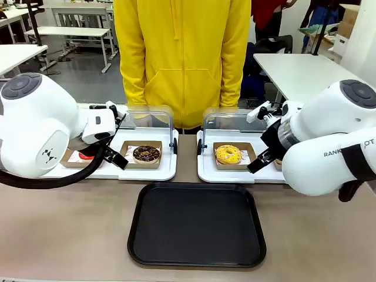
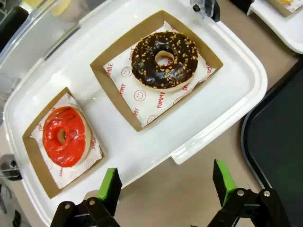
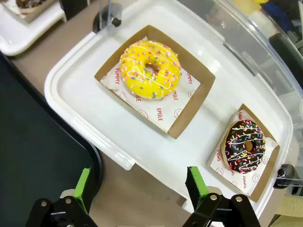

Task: Move the first donut from the left to the tray.
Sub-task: Pick up the Paper togo box containing the Donut indicated by the person and place it on the Handle tray.

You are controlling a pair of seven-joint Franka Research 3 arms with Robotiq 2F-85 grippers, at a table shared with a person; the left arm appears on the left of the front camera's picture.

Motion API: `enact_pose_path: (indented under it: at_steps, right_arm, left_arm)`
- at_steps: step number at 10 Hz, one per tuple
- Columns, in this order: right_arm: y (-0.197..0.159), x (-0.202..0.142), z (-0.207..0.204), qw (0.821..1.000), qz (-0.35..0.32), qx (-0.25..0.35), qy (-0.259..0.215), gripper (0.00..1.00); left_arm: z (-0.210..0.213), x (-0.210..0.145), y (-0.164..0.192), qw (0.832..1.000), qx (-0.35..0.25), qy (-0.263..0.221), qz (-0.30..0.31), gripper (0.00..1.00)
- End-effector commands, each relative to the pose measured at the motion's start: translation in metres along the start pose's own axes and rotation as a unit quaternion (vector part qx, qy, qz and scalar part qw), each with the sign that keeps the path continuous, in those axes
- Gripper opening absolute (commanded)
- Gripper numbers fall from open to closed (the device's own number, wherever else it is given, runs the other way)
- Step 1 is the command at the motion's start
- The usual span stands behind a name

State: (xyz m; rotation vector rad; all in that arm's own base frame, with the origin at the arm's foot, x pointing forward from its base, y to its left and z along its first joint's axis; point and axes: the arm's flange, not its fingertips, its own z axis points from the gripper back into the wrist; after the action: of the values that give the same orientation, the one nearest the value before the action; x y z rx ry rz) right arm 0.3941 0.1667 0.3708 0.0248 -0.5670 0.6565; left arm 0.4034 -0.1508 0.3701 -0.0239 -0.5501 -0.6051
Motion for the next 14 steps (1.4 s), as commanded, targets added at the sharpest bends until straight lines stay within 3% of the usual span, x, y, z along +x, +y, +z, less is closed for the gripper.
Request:
enact_pose_path:
  at_steps: [1, 9, 10, 12, 14]
  right_arm:
    - [0.000, 0.000, 0.000, 1.000, 0.000, 0.000, 0.000, 1.00]
    - [0.000, 0.000, 0.000, 1.000, 0.000, 0.000, 0.000, 1.00]
    - [0.000, 0.000, 0.000, 1.000, 0.000, 0.000, 0.000, 1.00]
    - [-0.047, 0.039, 0.049, 0.999, -0.012, 0.044, -0.018, 1.00]
    - [-0.096, 0.042, 0.095, 0.995, -0.023, 0.091, -0.046, 1.00]
  left_arm:
    - [0.000, 0.000, 0.000, 1.000, 0.000, 0.000, 0.000, 1.00]
    - [0.000, 0.000, 0.000, 1.000, 0.000, 0.000, 0.000, 1.00]
    - [0.016, 0.012, 0.001, 1.000, -0.013, -0.005, -0.012, 1.00]
    - [0.065, 0.043, 0.025, 0.999, -0.031, -0.015, 0.001, 1.00]
    - [0.107, 0.059, 0.059, 0.996, -0.086, -0.016, -0.001, 1.00]
